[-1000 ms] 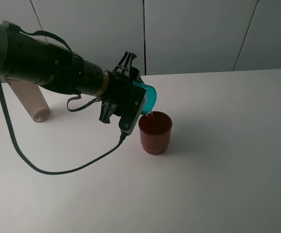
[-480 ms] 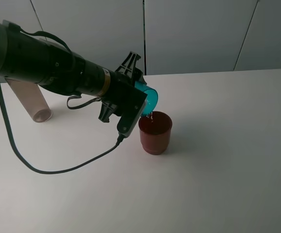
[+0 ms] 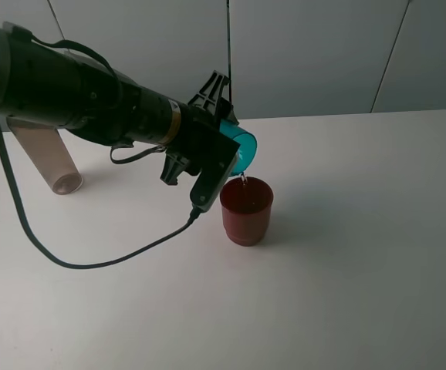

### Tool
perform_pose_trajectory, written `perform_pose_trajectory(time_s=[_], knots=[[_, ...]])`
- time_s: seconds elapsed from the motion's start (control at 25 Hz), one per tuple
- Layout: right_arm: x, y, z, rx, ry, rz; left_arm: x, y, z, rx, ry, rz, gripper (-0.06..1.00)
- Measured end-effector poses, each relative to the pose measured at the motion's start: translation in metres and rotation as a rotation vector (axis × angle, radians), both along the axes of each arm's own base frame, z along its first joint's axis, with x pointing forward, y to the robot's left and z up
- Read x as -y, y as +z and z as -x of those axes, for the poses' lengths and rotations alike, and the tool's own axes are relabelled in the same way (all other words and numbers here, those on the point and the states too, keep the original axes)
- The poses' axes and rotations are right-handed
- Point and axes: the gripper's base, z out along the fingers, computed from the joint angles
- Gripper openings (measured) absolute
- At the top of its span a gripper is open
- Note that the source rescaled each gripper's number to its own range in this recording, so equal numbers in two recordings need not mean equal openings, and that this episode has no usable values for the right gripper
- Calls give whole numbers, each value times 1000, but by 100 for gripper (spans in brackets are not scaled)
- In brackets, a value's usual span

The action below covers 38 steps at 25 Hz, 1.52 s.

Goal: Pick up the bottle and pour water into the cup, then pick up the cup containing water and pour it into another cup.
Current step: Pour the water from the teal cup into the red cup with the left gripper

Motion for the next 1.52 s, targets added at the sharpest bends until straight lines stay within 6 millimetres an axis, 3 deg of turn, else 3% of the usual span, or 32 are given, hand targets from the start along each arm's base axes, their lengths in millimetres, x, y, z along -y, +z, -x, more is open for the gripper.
perform_pose_trajectory(time_s=[1.52], knots=[[0,0,0,0,0,0,4,0,3,152,-187,-182,9]])
